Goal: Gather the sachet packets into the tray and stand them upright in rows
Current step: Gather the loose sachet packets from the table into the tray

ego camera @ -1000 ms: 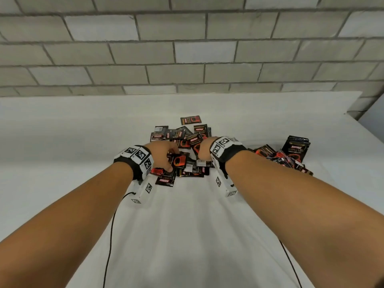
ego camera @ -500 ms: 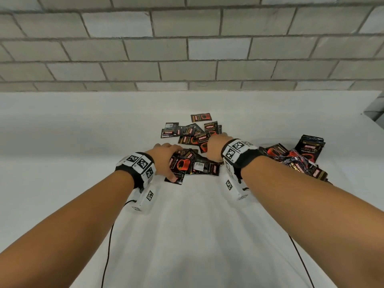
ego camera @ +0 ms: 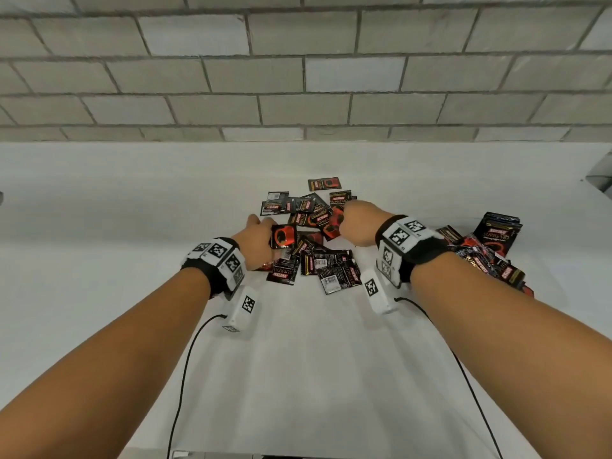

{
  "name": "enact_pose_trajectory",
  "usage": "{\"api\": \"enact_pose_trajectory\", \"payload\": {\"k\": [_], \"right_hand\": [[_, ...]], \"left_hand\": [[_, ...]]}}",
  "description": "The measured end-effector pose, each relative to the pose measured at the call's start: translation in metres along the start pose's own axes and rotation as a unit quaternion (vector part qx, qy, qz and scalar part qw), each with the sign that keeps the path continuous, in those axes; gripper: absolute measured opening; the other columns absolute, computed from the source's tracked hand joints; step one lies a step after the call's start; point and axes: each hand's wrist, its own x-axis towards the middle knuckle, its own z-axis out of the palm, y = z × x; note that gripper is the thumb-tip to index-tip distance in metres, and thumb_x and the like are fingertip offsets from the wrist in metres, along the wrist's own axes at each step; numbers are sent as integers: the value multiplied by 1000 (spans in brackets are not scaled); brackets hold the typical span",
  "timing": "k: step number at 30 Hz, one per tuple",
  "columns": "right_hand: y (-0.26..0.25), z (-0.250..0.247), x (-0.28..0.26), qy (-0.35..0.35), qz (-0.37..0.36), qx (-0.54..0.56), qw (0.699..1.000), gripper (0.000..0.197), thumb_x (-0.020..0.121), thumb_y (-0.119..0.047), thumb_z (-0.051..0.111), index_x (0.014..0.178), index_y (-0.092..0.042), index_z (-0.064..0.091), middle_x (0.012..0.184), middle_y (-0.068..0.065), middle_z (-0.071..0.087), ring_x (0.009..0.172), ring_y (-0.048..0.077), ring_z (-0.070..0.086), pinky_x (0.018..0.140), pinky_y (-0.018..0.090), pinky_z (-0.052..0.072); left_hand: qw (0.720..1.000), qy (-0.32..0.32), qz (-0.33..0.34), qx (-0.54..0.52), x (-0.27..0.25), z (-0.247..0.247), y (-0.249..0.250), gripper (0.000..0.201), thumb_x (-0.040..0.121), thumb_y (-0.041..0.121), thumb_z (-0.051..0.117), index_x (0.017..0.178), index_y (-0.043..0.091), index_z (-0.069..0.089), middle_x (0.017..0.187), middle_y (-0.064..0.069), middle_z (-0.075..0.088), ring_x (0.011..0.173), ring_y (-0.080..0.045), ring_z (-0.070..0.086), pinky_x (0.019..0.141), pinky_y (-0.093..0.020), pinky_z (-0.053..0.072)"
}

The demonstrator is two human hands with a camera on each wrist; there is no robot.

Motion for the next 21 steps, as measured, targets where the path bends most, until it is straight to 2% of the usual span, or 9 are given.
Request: {"api": "enact_pose_trajectory", "payload": {"k": [2,4,5,9,12,14,16,18,21], "right_hand": [[-1,-2,-5,-38,-17,48,998,15,94,-13,60,106,-3,64,100,13,67,86,25,60,65,25,47],[-5,7,-9,-90,-31,6,995,52,87,-19,75,135,-10,57,124,9,64,105,25,64,86,31,55],[-8,15,-9,-103,-28,-41,993,64,84,-23,79,140,-10,52,130,9,62,111,26,63,93,34,55],[-10,44,-11,-91,-33,-134,986,76,79,-31,84,139,-4,48,128,12,60,112,27,62,90,35,56],[-4,45,-16,-47,-11,-142,989,78,72,-38,86,135,-10,49,132,15,45,120,33,48,95,39,52],[-3,43,-17,-33,-12,-119,992,76,70,-37,88,132,-10,52,131,14,46,120,32,47,94,38,51],[-2,40,-16,-36,-16,-90,995,65,75,-33,86,127,-7,57,125,12,58,110,27,57,82,31,50],[-1,36,-14,-62,-16,-86,994,56,81,-29,82,126,-6,58,119,11,65,106,26,62,78,30,50],[0,27,-9,-83,-21,-74,994,55,90,-26,72,137,-7,52,126,10,62,111,26,61,85,32,52]], "left_hand": [[999,22,2,-32,1,-9,-1,65,90,20,72,144,7,38,126,-14,34,91,-26,54,87,-31,51],[998,34,-1,-61,1,-17,3,67,87,12,72,144,7,37,121,-10,28,97,-27,50,85,-29,48],[997,32,-1,-73,2,-19,6,69,85,12,72,145,7,37,119,-8,27,102,-28,48,87,-29,47],[998,-21,11,-64,1,-14,22,98,60,46,72,148,22,38,126,-7,27,125,-34,38,110,-46,40],[997,-74,-6,-34,-3,2,29,93,70,77,52,151,32,39,138,-9,28,135,-31,28,118,-52,27],[997,-83,-7,4,-5,14,27,76,90,74,43,153,32,39,137,-11,30,135,-33,29,117,-50,27],[997,-65,-1,43,-8,22,23,65,99,54,50,156,28,32,137,-12,31,131,-35,34,112,-47,35],[996,-49,-9,80,-11,25,19,80,92,44,66,158,24,25,142,-14,30,132,-37,36,108,-45,39],[993,-31,-35,109,-15,22,21,95,83,49,74,156,16,24,144,-19,35,133,-40,37,106,-46,40]]}}
